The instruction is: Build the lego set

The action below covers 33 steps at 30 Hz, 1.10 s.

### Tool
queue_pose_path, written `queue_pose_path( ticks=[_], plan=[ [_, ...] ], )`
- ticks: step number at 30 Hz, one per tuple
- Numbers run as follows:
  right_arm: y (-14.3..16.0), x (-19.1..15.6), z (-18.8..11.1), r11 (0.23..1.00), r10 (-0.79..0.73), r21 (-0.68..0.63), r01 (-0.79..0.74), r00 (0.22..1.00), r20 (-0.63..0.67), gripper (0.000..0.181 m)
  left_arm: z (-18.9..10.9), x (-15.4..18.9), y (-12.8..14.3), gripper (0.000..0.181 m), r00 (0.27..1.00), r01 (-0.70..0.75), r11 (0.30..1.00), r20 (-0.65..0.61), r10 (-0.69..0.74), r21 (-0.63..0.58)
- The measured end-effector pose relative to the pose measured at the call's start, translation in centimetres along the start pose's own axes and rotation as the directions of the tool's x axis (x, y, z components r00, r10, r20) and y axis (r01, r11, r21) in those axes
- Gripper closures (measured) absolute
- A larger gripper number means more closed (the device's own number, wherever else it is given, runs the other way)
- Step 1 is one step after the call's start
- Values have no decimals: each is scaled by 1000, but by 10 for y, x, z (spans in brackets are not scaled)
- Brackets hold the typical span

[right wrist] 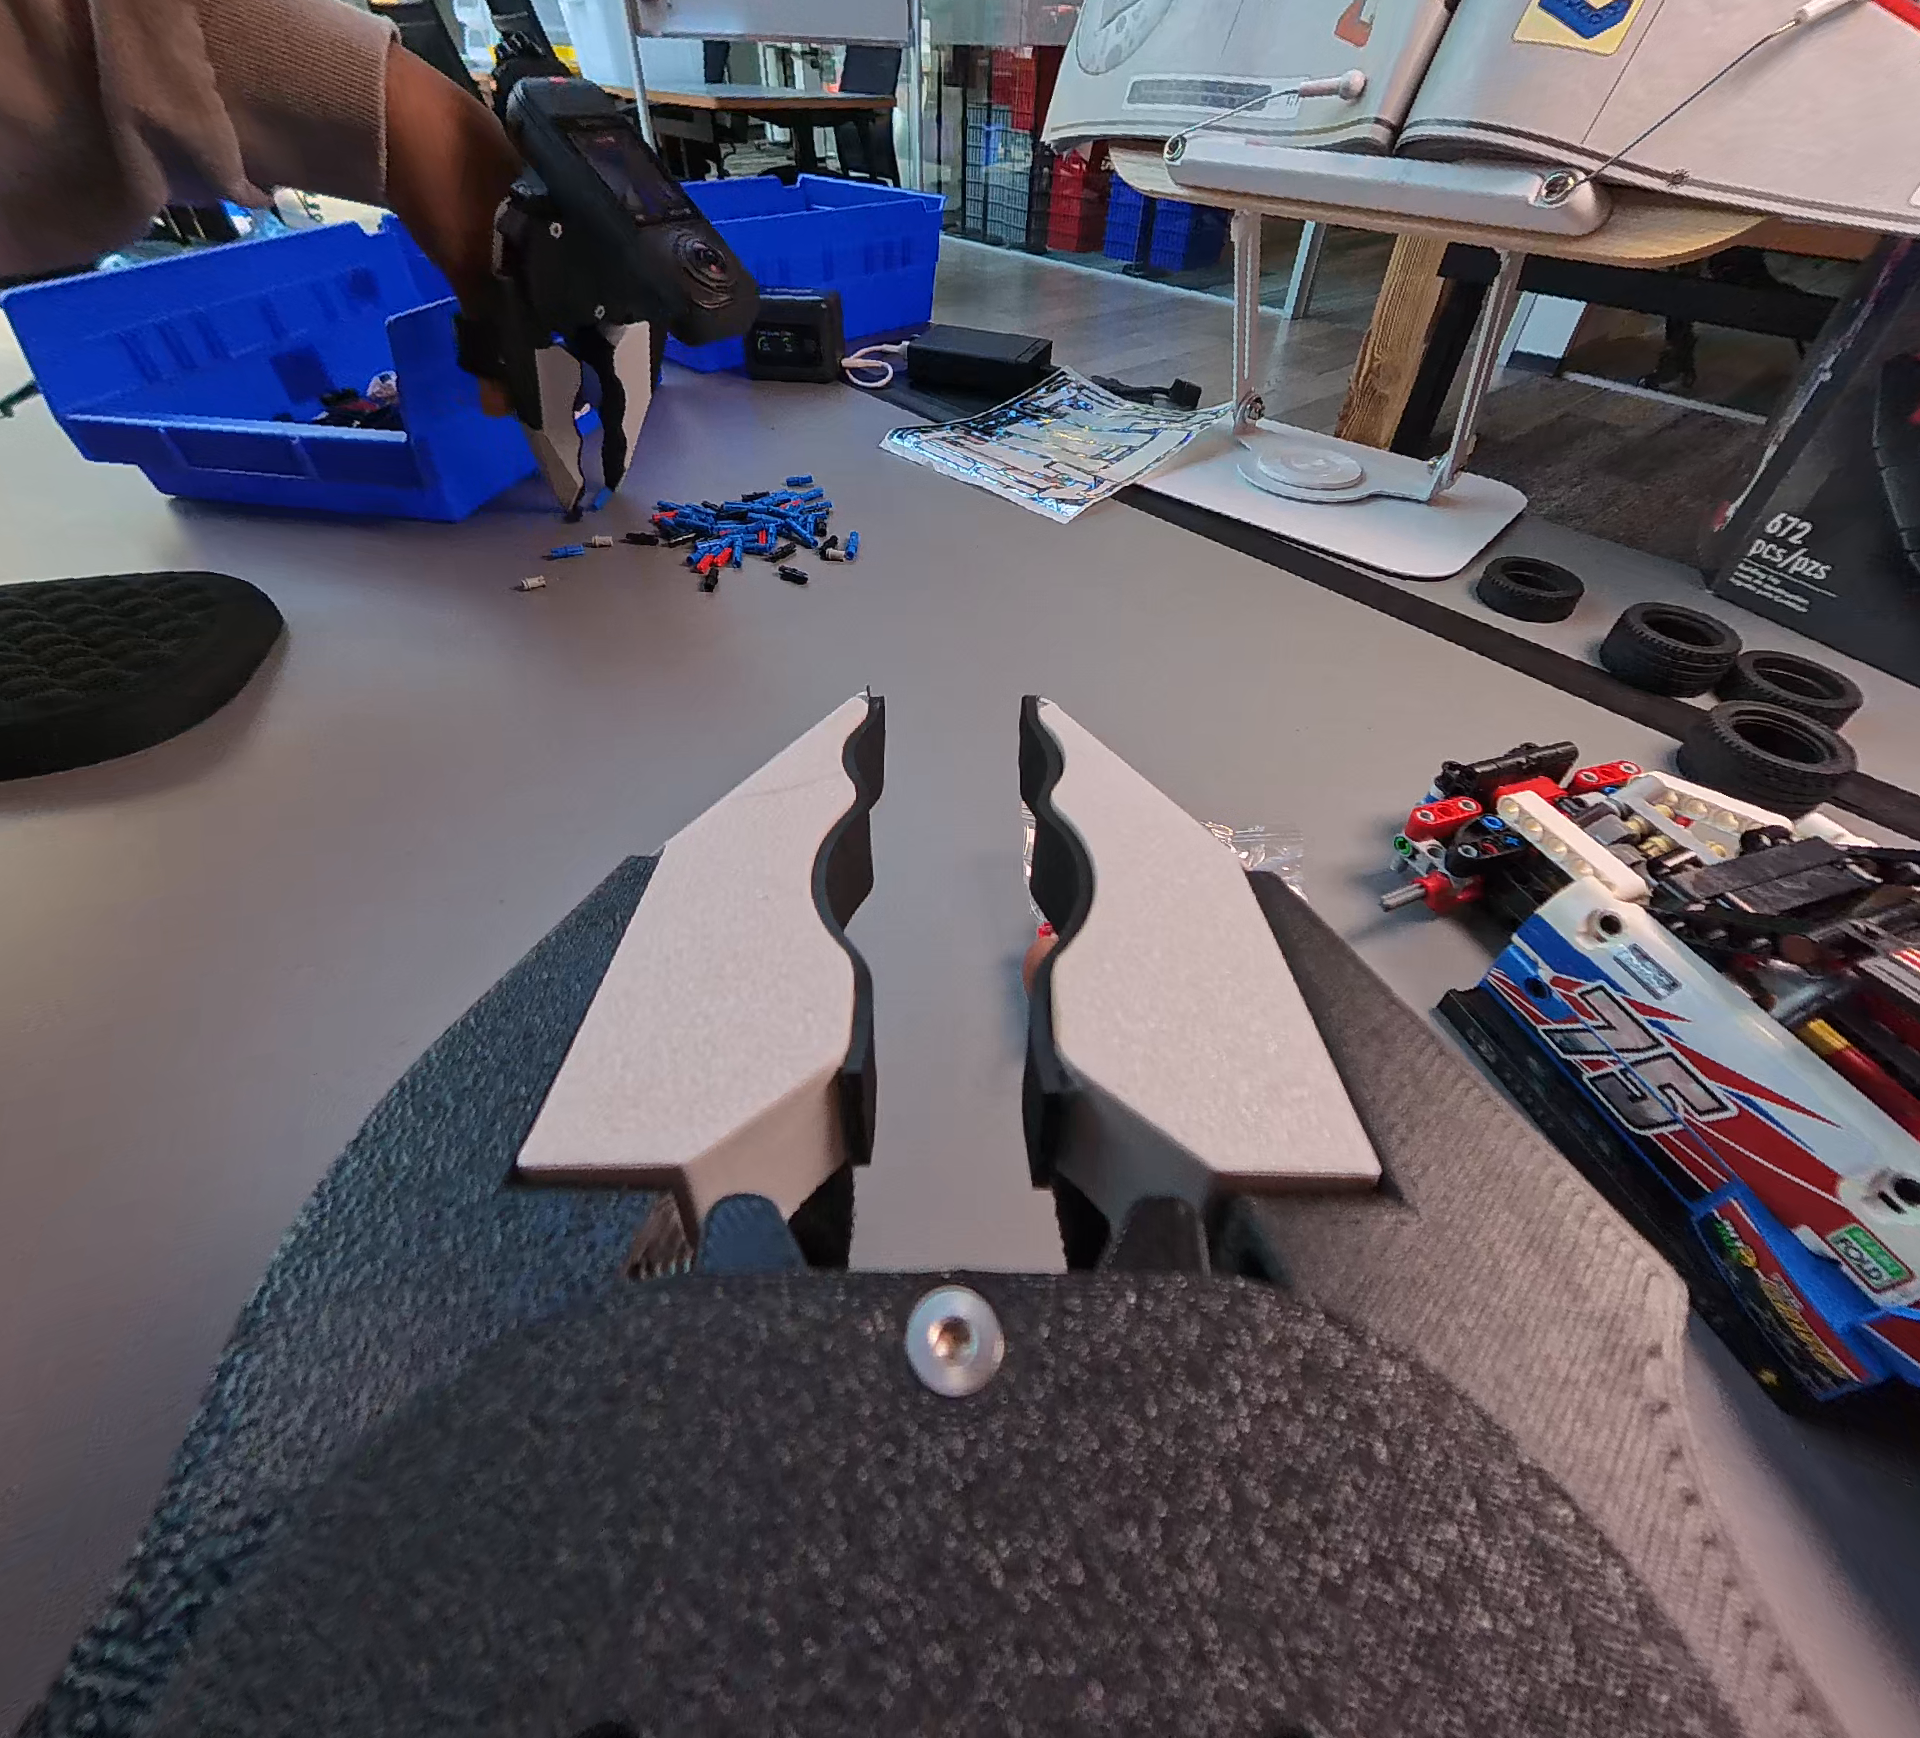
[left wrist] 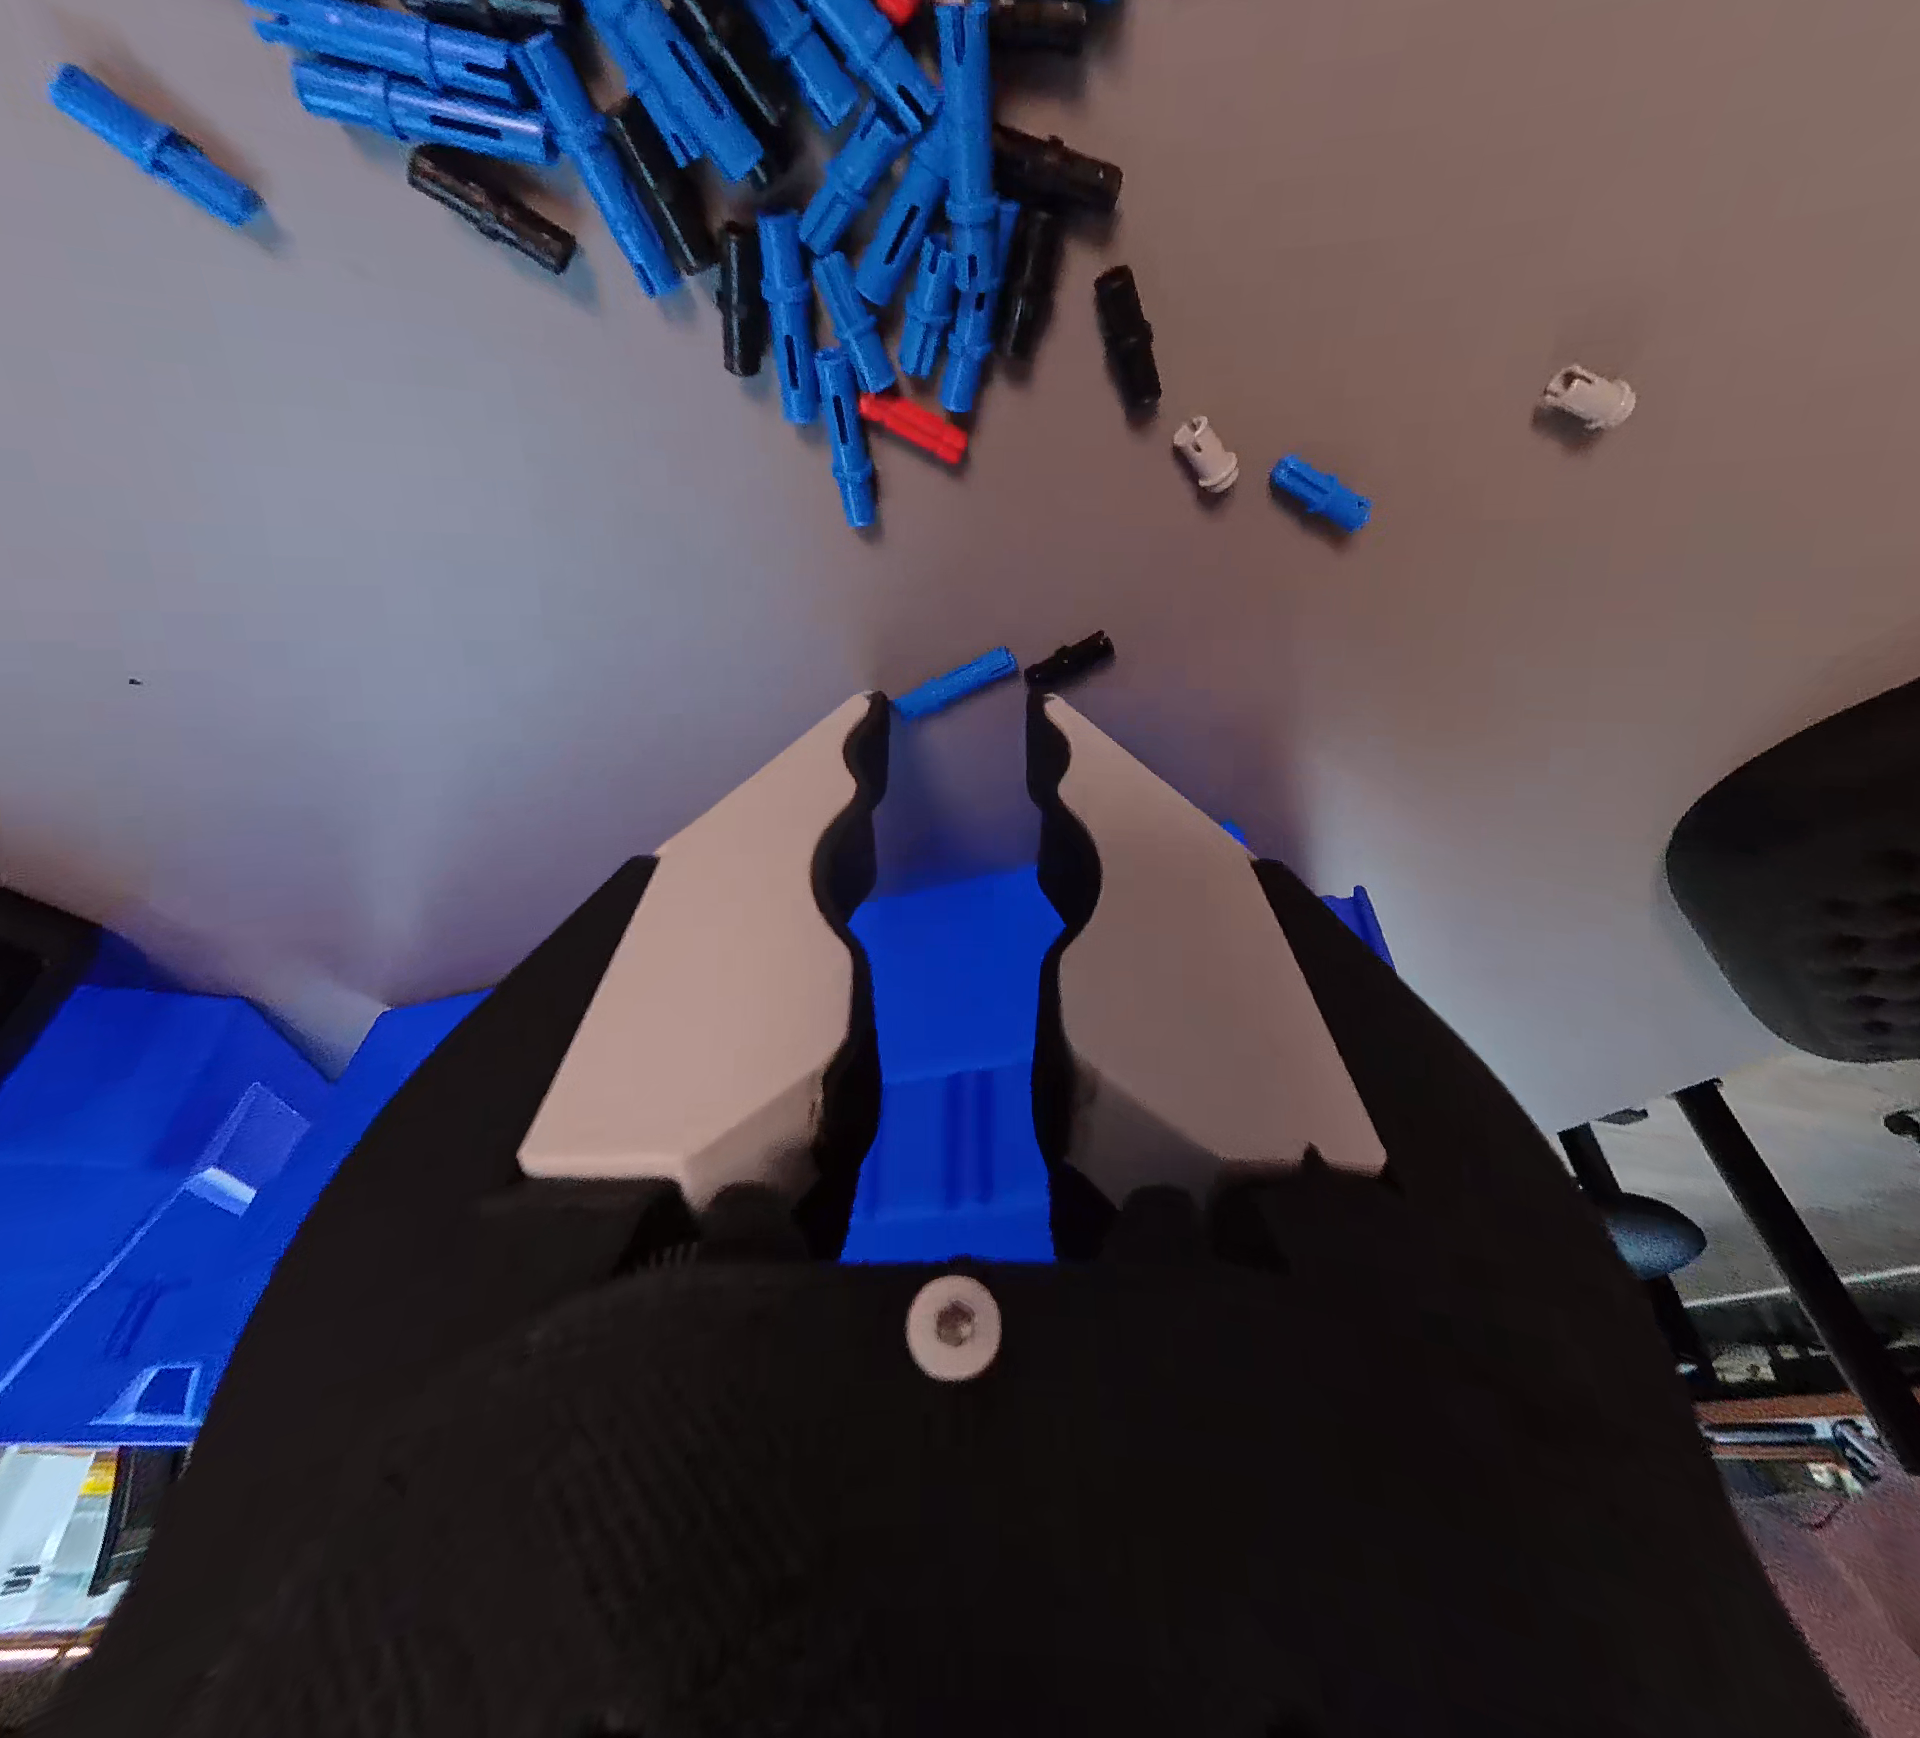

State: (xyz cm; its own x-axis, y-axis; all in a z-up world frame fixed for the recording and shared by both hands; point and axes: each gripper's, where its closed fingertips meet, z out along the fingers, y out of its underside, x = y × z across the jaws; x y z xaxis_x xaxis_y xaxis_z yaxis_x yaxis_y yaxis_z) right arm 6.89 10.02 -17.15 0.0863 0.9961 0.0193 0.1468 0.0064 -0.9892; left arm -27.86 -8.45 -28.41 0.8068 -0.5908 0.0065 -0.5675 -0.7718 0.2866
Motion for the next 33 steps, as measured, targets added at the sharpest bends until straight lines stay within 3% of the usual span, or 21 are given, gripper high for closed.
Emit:
queue_pose_path(
  ticks=[5, 13, 18, 21, 27, 33],
  plan=[
    [0, 0, 0, 1000, 1, 1, -1, 1000, -2, 157, -2, -2, -7, 173, 1000, 6, 999, 14, -7, 38],
    [0, 2, 0, 1000, -1, -1, 1, 1000, -7, 157, -7, -13, -25, 175, 998, 9, 991, 63, -17, 131],
    [1, 3, 0, 1000, -2, -5, 2, 1000, -12, 157, -22, -36, -51, 165, 983, 70, 944, 138, -121, 323],
    [2, 2, 0, 1000, -1, -8, 1, 1000, -10, 157, -32, -37, -51, 153, 978, 118, 913, 111, -174, 391],
    [3, 1, 1, 1000, -7, -14, 6, 1000, -6, 157, -16, 2, -14, 157, 999, 35, 975, -16, -32, 219],
    [5, 2, 2, 1000, -3, -20, 2, 1000, -9, 157, -7, 12, -9, 170, 999, -43, 989, -1, 43, 141]
  ],
)
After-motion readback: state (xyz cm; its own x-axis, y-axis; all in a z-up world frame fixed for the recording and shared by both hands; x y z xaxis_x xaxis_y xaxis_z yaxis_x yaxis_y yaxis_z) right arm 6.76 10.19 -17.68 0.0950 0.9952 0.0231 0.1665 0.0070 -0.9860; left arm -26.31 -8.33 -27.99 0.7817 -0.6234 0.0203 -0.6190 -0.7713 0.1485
